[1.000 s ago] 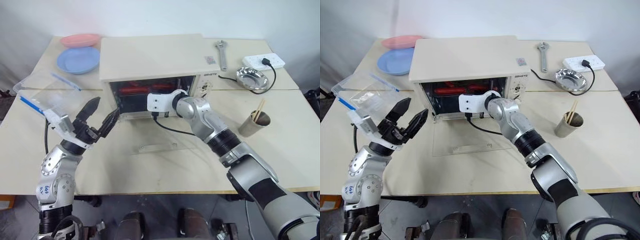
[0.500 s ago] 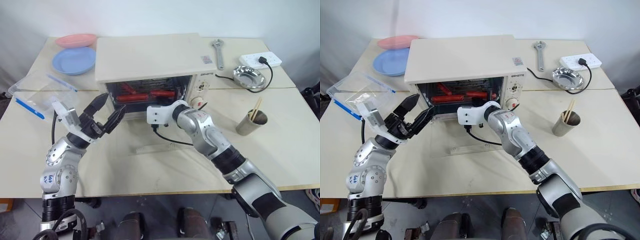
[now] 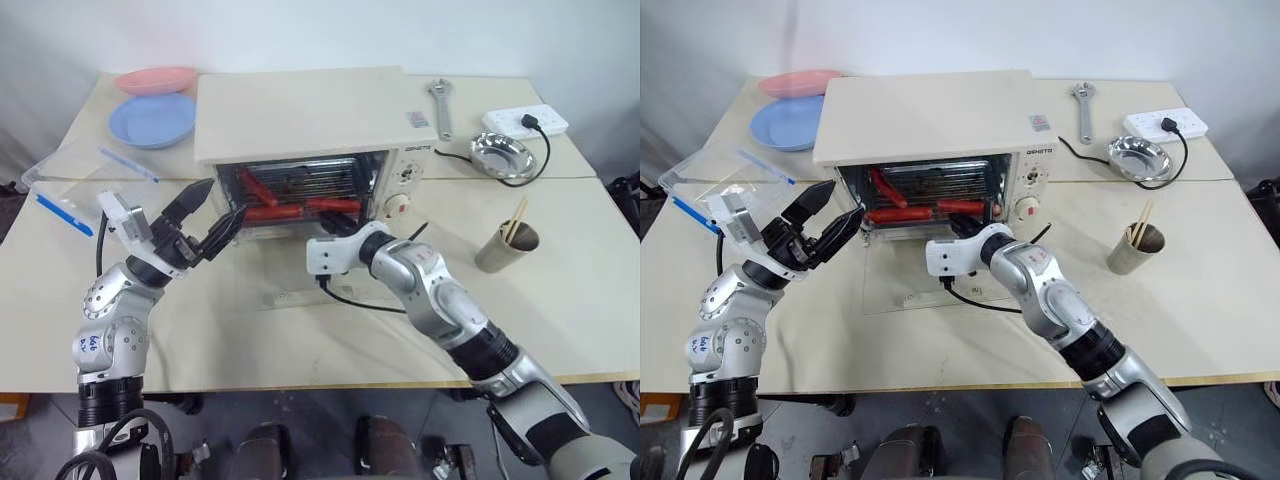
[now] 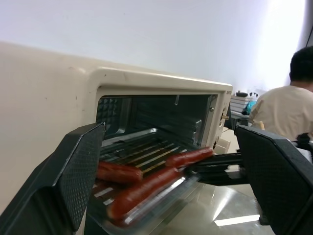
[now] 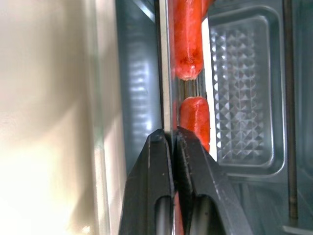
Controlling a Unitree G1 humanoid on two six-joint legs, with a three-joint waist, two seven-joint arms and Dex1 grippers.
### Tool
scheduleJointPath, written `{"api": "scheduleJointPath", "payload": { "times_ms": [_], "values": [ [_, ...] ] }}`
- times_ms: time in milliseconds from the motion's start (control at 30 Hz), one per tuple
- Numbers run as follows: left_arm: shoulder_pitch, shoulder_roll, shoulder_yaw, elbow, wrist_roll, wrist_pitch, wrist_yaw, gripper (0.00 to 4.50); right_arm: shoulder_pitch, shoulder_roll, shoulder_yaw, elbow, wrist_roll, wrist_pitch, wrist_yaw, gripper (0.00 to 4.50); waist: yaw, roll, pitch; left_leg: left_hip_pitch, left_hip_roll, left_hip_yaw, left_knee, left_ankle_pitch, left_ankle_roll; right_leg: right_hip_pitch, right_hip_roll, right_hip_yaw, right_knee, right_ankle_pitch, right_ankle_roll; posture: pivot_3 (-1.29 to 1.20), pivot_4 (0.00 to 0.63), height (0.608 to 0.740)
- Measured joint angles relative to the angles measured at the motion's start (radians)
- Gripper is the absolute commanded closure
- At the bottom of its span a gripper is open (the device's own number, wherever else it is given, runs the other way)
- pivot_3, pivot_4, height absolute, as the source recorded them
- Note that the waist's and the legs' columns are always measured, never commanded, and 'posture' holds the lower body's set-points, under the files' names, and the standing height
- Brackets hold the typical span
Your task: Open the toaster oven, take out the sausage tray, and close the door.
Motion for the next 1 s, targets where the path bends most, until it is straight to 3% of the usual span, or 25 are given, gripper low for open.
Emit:
{"api": "scheduleJointPath", "payload": {
  "times_ms": [667, 900, 1000],
  "values": [
    [-0.049, 0.064, -0.007, 0.094, 0.013, -0.014, -0.079, 0.0, 0.233, -0.129, -0.094, -0.302, 0.028, -0.085, 0.121, 4.46, 0.011, 0.0, 0.0, 0.0, 0.0, 0.0, 0.0, 0.001, 0.0, 0.001, 0.0, 0.0, 0.0, 0.0, 0.0, 0.0, 0.15, 0.74],
    [0.023, 0.101, 0.045, 0.061, -0.012, 0.077, -0.027, 0.0, 0.294, -0.171, -0.147, -0.332, 0.059, -0.184, 0.114, 4.46, 0.009, 0.0, 0.0, 0.002, 0.0, 0.0, -0.001, 0.001, 0.0, 0.002, 0.0, 0.0, -0.001, 0.0, 0.0, 0.0, 0.15, 0.74],
    [0.07, 0.138, 0.075, -0.011, -0.103, 0.239, 0.042, 0.0, 0.305, -0.178, -0.173, -0.334, 0.072, -0.242, 0.091, 4.46, 0.01, -0.001, 0.001, 0.002, 0.0, -0.001, -0.001, 0.001, 0.0, 0.002, 0.0, 0.0, -0.001, 0.0, 0.0, 0.0, 0.15, 0.74]
  ]
}}
